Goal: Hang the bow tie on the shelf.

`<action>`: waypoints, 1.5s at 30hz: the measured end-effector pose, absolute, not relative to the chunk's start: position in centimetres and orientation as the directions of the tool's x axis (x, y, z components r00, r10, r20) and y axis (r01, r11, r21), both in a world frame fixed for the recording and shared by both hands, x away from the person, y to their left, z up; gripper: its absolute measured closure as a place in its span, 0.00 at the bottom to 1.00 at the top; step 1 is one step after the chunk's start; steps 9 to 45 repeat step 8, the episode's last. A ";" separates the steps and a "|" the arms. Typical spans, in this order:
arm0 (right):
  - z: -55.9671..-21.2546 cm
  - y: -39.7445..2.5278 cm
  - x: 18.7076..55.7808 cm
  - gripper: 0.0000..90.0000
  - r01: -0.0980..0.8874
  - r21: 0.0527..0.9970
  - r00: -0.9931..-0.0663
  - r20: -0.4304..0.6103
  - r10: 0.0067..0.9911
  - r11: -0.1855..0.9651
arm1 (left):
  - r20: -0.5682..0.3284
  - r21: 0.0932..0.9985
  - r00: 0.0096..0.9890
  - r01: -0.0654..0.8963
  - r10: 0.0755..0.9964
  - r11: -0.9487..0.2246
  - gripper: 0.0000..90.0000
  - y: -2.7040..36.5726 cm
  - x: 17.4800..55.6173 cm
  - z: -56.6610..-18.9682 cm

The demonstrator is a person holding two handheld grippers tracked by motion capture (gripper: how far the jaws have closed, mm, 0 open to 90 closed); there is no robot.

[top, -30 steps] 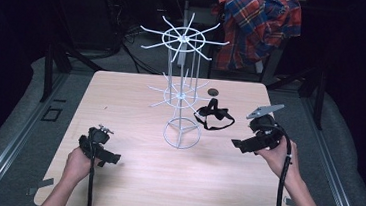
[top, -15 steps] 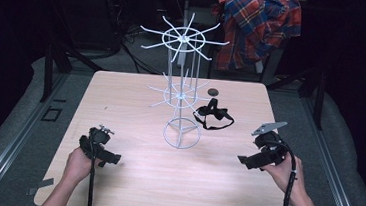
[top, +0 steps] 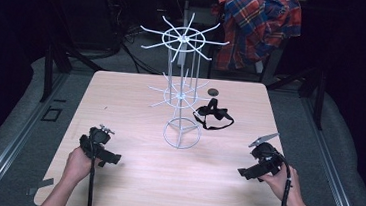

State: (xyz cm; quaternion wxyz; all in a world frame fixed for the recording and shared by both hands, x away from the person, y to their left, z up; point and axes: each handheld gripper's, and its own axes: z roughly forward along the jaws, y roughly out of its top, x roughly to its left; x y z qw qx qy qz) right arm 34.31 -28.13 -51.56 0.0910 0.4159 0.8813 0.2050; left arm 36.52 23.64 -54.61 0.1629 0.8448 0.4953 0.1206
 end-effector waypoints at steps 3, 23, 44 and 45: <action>-52.3 -28.0 34.4 0.05 0.708 0.418 -0.634 0.019 0.773 0.570 | 0.042 0.392 0.483 0.797 0.874 -0.459 0.00 23.6 36.6 -54.6; -52.7 -28.2 34.6 0.05 0.709 0.407 -0.635 0.012 0.772 0.577 | 0.041 0.397 0.485 0.794 0.873 -0.460 0.00 23.5 36.6 -54.6; -52.7 -28.2 34.6 0.05 0.709 0.407 -0.635 0.012 0.772 0.577 | 0.041 0.397 0.485 0.794 0.873 -0.460 0.00 23.5 36.6 -54.6; -52.7 -28.2 34.6 0.05 0.709 0.407 -0.635 0.012 0.772 0.577 | 0.041 0.397 0.485 0.794 0.873 -0.460 0.00 23.5 36.6 -54.6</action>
